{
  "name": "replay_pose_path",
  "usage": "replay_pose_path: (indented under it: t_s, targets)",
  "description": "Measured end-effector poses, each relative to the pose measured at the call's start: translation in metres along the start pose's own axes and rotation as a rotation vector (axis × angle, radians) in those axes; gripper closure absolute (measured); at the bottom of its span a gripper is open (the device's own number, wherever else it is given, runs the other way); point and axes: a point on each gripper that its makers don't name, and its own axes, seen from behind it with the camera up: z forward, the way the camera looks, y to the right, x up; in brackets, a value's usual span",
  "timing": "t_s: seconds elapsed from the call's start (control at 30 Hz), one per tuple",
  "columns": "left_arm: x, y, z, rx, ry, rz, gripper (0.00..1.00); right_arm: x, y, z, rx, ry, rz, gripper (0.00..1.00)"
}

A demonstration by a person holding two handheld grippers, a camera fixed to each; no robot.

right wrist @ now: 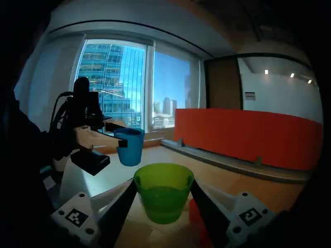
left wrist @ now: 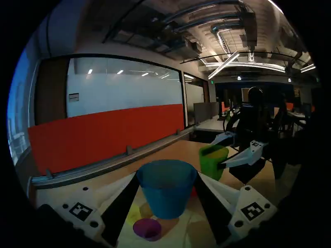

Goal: Pour water

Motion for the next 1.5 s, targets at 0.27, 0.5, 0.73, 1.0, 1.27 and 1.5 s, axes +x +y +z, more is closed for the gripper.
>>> replay_pose_path:
  t_s: [0.27,0.5,0.73,1.0,1.27,1.5]
  targets:
    - [-0.011,0.006,0.003,-0.019,-0.014,0.008,0.10,-0.003,0.002,0.000,-0.001,-0.011,-0.002,0.09]
    - [-0.027,0.010,0.005,-0.032,-0.044,0.003,0.10,-0.011,0.003,-0.001,-0.001,-0.034,0.004,0.09]
    - [-0.055,0.017,0.009,-0.043,-0.111,0.013,0.10,-0.031,0.006,-0.003,-0.002,-0.083,0.003,0.09]
    - [-0.075,0.028,0.013,-0.074,-0.169,0.038,0.10,-0.043,0.005,-0.005,0.013,-0.127,-0.002,0.09]
    - [-0.095,0.041,0.014,-0.118,-0.232,0.058,0.10,-0.058,0.005,-0.009,0.026,-0.176,-0.009,0.09]
    - [-0.115,0.051,0.017,-0.155,-0.288,0.075,0.10,-0.070,0.004,-0.011,0.036,-0.212,-0.015,0.09]
